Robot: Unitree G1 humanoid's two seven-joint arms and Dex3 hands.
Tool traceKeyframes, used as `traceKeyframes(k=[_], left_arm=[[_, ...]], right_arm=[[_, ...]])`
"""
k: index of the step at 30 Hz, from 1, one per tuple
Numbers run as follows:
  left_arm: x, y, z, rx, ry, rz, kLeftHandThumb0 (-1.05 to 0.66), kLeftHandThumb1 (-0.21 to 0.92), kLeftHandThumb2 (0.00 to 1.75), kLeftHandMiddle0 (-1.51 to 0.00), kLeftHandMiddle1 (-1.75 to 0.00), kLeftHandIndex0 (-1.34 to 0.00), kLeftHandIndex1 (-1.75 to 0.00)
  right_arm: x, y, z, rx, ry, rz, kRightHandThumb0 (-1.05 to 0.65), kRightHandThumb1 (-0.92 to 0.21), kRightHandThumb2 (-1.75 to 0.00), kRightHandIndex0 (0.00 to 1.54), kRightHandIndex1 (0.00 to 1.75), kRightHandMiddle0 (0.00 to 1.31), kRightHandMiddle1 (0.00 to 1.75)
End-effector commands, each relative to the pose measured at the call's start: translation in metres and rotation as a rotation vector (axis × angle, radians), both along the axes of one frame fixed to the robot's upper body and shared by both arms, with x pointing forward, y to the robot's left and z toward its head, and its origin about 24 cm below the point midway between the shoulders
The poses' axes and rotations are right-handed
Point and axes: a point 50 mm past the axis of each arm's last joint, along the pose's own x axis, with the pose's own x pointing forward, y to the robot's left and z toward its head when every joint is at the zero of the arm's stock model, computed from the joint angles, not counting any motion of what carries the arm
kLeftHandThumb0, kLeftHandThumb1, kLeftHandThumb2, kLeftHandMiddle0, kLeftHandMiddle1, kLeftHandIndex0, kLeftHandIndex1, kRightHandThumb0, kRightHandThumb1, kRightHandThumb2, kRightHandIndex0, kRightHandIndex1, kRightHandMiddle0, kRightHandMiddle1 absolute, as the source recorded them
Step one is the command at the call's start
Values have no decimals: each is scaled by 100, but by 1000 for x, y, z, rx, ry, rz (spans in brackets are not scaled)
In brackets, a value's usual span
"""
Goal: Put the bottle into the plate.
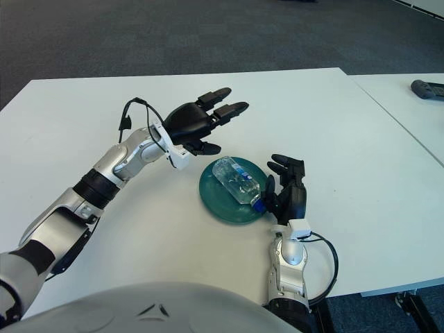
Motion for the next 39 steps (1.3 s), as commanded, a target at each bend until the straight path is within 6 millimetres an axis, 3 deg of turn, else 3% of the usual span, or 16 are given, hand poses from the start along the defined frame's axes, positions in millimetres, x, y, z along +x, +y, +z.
traceKeyframes(k=[1,4,6,9,15,21,29,39], left_arm=[[8,36,-14,-362,114,224,-92,92,109,-52,-16,-14,-101],[5,39,-31,-503,199,263,-89,92,107,-60,-25,-20,-106],[2,40,-46,-613,278,290,-85,92,103,-58,-56,-27,-112],[1,38,-58,-746,367,323,-79,92,96,-58,-80,-35,-119],[-2,39,-71,-853,456,361,-69,92,81,-60,-96,-42,-124],[-11,49,-78,-925,503,389,-65,92,69,-60,-100,-42,-123],[-25,62,-85,-984,581,428,-68,92,69,-61,-94,-41,-122],[-51,72,-134,-1104,895,568,-64,92,74,-58,-86,-35,-117]], right_arm=[[-42,34,-83,265,380,-49,-62,-92,-71,52,119,20,136],[-41,32,-83,264,378,-46,-62,-91,-71,52,118,19,135],[-41,31,-83,259,377,-43,-62,-91,-71,52,118,19,135],[-41,28,-83,263,370,-38,-63,-92,-71,52,118,19,133],[-41,24,-81,274,339,-36,-63,-91,-70,54,116,22,129],[-38,21,-76,275,301,-34,-63,-90,-70,55,115,24,126],[-34,12,-72,264,284,-20,-64,-91,-68,54,116,25,126],[-26,10,-68,261,261,0,-63,-92,-67,54,117,24,126]])
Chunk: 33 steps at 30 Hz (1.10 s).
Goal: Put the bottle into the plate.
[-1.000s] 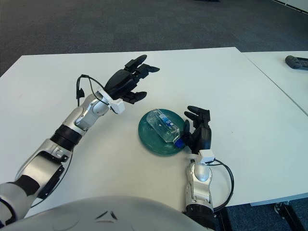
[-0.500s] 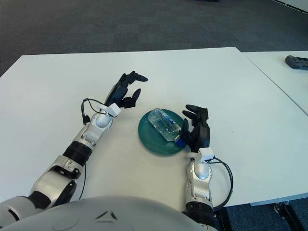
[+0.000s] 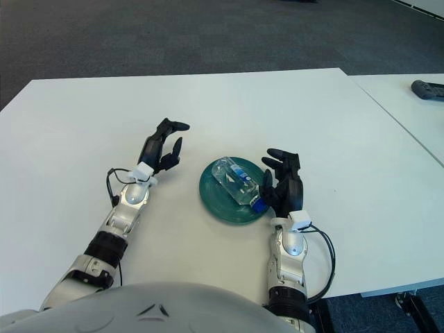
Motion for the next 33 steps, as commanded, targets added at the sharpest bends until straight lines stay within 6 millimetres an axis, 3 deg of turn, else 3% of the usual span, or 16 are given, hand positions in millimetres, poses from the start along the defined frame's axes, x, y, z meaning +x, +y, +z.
traceKeyframes(k=[1,6,15,28,33], left_arm=[[-15,10,-30,-130,222,57,-64,92,75,-58,-86,-34,-117],[-18,8,-32,-181,270,89,-60,92,77,-57,-87,-34,-116],[-31,9,-28,-218,269,153,-54,92,75,-58,-93,-38,-119],[-45,9,-31,-208,272,189,-55,90,78,-60,-100,-41,-124],[-49,4,-35,-231,283,194,-56,91,76,-61,-101,-43,-123]], right_arm=[[-40,16,-66,221,275,-70,-63,-92,-67,54,117,24,126],[-36,20,-58,209,247,-54,-62,-90,-69,55,116,25,127],[-32,11,-55,197,228,-35,-63,-89,-71,58,115,24,129],[-29,-6,-51,176,225,-38,-65,-92,-67,50,108,20,123],[-33,-11,-38,134,206,-32,-66,-92,-65,46,102,17,121]])
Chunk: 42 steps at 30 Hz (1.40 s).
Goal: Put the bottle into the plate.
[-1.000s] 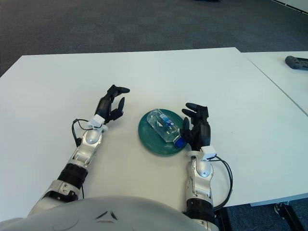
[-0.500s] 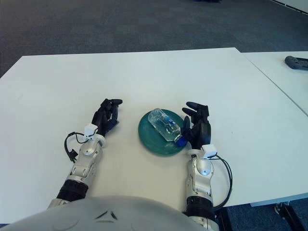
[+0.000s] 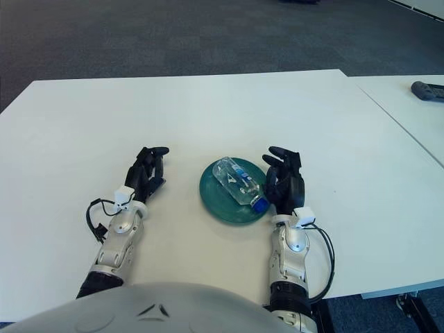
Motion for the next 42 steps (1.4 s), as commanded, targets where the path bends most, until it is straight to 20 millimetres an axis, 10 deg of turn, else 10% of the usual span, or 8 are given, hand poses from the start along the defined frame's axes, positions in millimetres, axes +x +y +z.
traceKeyframes(k=[1,42], left_arm=[[-10,-12,-12,-52,66,31,-56,92,75,-61,-102,-44,-123],[-18,-27,-11,-200,-25,132,-64,92,74,-66,-116,-48,-130]], right_arm=[[-38,-5,-30,62,172,-46,-66,-92,-64,45,100,17,120],[-39,-49,-3,-34,242,31,-68,-92,-66,47,96,13,117]])
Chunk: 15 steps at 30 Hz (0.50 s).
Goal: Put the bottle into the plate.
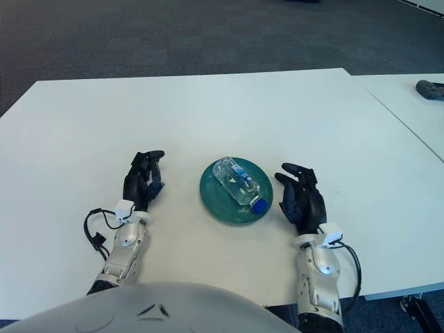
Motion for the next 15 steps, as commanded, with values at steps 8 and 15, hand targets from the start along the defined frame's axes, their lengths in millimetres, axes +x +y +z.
traceKeyframes(k=[8,15], left_arm=[[-4,-19,-8,-131,51,-4,-66,92,73,-65,-121,-48,-132],[-7,-4,-18,-180,49,4,-70,92,74,-63,-126,-48,-133]], right_arm=[[-2,-7,-7,3,56,7,-67,-92,-69,46,96,10,115],[0,-11,-5,12,82,26,-66,-92,-69,44,96,7,113]])
